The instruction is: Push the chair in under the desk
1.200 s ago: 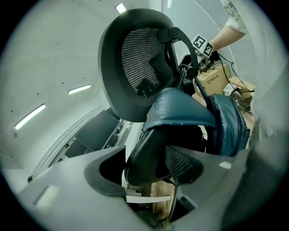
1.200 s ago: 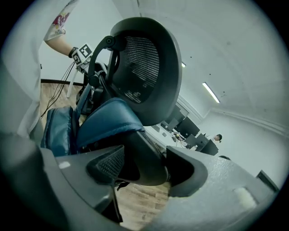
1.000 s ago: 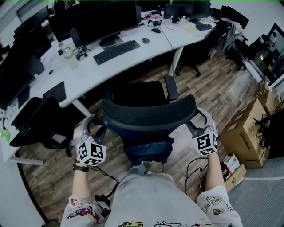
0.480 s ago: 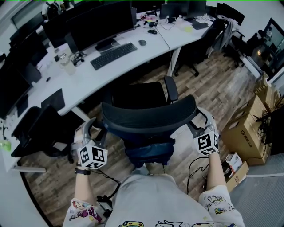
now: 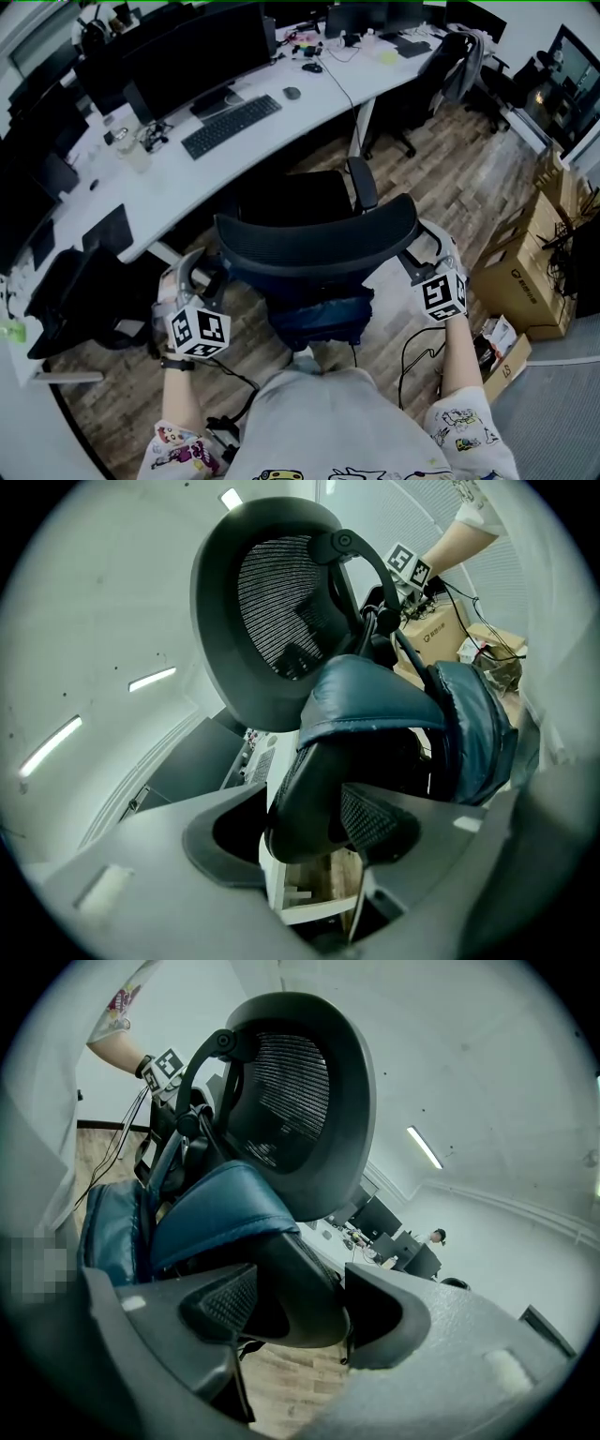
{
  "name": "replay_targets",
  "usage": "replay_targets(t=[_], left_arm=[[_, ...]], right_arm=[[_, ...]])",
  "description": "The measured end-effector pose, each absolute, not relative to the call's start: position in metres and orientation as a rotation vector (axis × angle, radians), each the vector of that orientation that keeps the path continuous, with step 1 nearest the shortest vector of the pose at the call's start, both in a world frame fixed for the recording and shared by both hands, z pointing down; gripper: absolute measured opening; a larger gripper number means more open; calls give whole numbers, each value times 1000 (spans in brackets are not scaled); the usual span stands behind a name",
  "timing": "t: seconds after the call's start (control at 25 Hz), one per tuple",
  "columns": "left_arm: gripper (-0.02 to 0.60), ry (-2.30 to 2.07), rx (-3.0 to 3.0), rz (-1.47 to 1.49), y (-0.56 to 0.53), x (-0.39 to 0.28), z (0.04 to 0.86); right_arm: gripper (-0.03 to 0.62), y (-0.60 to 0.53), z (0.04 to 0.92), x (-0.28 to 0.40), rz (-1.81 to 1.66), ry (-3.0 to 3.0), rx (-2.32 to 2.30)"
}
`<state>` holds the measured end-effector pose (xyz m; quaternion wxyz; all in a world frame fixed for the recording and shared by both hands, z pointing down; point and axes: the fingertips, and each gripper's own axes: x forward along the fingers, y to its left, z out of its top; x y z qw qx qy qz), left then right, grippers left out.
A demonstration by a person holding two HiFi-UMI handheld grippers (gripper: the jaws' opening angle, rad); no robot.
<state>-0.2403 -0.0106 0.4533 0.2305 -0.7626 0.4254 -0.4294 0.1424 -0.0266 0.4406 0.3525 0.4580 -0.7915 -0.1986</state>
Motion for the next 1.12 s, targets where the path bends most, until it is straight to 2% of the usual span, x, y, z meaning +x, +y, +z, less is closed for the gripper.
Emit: replay_targets(t=[1.12], left_arm=[[261,1482,-2000,-1337,-72,-247,453]], right_arm=[[284,-174,440,123,-615,-2193,949]])
